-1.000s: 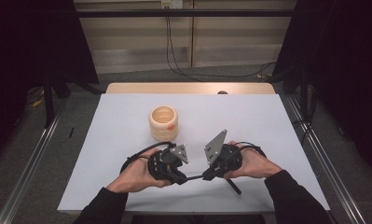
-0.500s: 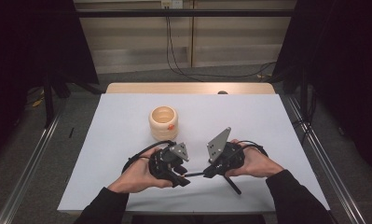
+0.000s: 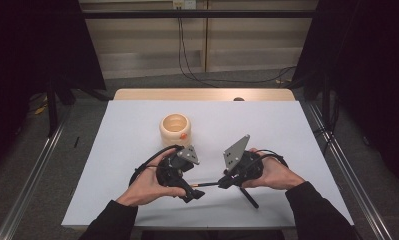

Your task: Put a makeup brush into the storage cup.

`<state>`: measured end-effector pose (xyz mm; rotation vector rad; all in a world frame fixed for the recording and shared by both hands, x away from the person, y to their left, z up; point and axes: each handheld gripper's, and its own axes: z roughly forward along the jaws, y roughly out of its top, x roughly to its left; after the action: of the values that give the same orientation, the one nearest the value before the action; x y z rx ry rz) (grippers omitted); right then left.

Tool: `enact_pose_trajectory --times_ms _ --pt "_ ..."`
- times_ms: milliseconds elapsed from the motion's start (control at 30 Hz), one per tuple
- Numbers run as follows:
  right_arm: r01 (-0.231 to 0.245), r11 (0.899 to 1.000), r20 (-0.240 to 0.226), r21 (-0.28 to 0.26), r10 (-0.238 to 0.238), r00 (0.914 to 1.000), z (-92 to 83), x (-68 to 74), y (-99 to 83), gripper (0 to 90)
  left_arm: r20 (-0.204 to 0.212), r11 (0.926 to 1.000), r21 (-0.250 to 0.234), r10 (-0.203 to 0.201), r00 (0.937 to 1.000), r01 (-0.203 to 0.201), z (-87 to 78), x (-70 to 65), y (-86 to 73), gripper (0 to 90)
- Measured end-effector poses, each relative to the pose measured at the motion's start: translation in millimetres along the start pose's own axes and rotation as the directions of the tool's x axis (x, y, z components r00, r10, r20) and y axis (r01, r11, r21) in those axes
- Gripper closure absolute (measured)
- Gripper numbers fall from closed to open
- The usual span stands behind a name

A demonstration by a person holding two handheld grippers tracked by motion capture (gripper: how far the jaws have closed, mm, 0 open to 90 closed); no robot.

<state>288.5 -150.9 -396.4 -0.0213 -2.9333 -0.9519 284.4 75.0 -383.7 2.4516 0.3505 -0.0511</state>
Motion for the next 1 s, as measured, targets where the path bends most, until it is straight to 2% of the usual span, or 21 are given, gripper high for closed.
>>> enact_pose_trajectory --times_ms 133,200,233,333,367,400,467,500,533,567,600,667,733,767,800,833,867,900,933,1000 --pt "-0.01 1.0 0.01 -0.003 0.01 0.9999 -0.6 -0.5 -1.1 85.0 0.013 0.9982 -0.059 -0.009 0.9999 0.01 -4.7 1.2 -4.5 3.8" --pt "-0.011 1.0 0.013 -0.001 0.011 0.9999 -0.3 -0.7 -1.2 85.1 0.004 0.9965 -0.083 -0.011 0.9999 0.012 -8.4 1.5 -7.3 3.7" --pt "-0.021 1.0 0.013 -0.003 0.021 0.9997 -0.3 -0.2 -1.3 85.1 -0.004 0.9937 -0.108 -0.031 0.9995 0.03 -9.4 1.2 -8.6 3.6" --pt "-0.022 1.0 0.025 -0.002 0.022 0.9994 -0.7 -1.0 -1.7 85.0 -0.021 0.9881 -0.153 -0.015 0.9997 0.011 -14.0 0.4 -12.9 3.2" --pt "-0.023 1.0 0.022 -0.001 0.023 0.9995 -0.9 -1.0 -2.0 85.0 -0.03 0.987 -0.16 -0.02 0.9993 0.015 -15.1 0.6 -14.3 3.0" --pt "-0.025 1.0 0.033 -0.003 0.025 0.9991 -1.4 -1.4 -2.3 85.0 -0.04 0.9827 -0.182 -0.043 0.9983 0.035 -15.6 -0.3 -15.4 3.2" --pt "-0.036 0.999 0.036 -0.004 0.036 0.9987 -2.0 -1.1 -3.1 85.0 -0.061 0.9817 -0.189 -0.039 0.9974 0.027 -19.0 0.9 -18.2 3.0" --pt "-0.041 0.999 0.042 -0.01 0.041 0.9983 -2.3 -1.1 -3.8 85.0 -0.065 0.9775 -0.21 -0.04 0.9971 0.025 -19.8 0.8 -19.9 3.0" --pt "-0.049 0.999 0.046 -0.006 0.049 0.9977 -3.2 -0.9 -4.4 85.0 -0.066 0.9687 -0.246 -0.053 0.9964 0.035 -19.8 0.5 -21.7 3.1" --pt "-0.055 0.998 0.048 -0.009 0.056 0.9973 -4.0 -0.7 -5.1 85.1 -0.071 0.9676 -0.249 -0.06 0.9957 0.041 -22.6 1.4 -22.7 3.1" --pt "-0.056 0.998 0.051 -0.012 0.057 0.9971 -4.6 -1.0 -5.5 85.0 -0.063 0.9593 -0.278 -0.07 0.9955 0.05 -22.6 2.1 -24.2 3.0" --pt "-0.066 0.998 0.053 -0.022 0.067 0.9964 -6.1 -0.8 -6.7 85.0 -0.089 0.9566 -0.287 -0.082 0.9926 0.054 -25.8 2.5 -25.4 3.0" --pt "-0.065 0.997 0.064 -0.039 0.067 0.9957 -7.2 -1.3 -7.7 85.0 -0.086 0.9466 -0.316 -0.093 0.9919 0.062 -26.4 2.7 -26.6 3.0" --pt "-0.069 0.997 0.069 -0.045 0.072 0.995 -7.9 -1.1 -8.4 85.0 -0.086 0.9448 -0.321 -0.096 0.9917 0.064 -26.7 2.3 -26.9 3.0" --pt "-0.079 0.996 0.069 -0.049 0.082 0.9943 -8.2 -1.0 -8.9 85.1 -0.098 0.9473 -0.315 -0.094 0.9907 0.059 -27.9 1.9 -27.1 3.0" --pt "-0.082 0.995 0.071 -0.05 0.085 0.9938 -8.8 -1.0 -9.6 85.0 -0.097 0.9419 -0.331 -0.093 0.9908 0.056 -28.3 1.6 -27.7 3.0" --pt "-0.089 0.994 0.078 -0.056 0.093 0.9926 -9.1 -0.9 -10.4 85.0 -0.1 0.9402 -0.336 -0.093 0.9906 0.054 -29.2 1.2 -28.2 3.0" --pt "-0.091 0.994 0.077 -0.063 0.096 0.9924 -10.1 -1.1 -11.6 85.0 -0.103 0.9328 -0.356 -0.098 0.9899 0.055 -29.4 0.5 -28.9 3.0" --pt "-0.098 0.992 0.078 -0.073 0.104 0.9915 -11.2 -0.8 -12.7 85.0 -0.115 0.9314 -0.36 -0.099 0.9885 0.052 -31.1 0.3 -29.8 2.9" --pt "-0.109 0.99 0.085 -0.088 0.116 0.9896 -13.8 0.2 -14.9 85.0 -0.114 0.9232 -0.38 -0.109 0.9875 0.058 -32.8 0.1 -31.9 2.8"
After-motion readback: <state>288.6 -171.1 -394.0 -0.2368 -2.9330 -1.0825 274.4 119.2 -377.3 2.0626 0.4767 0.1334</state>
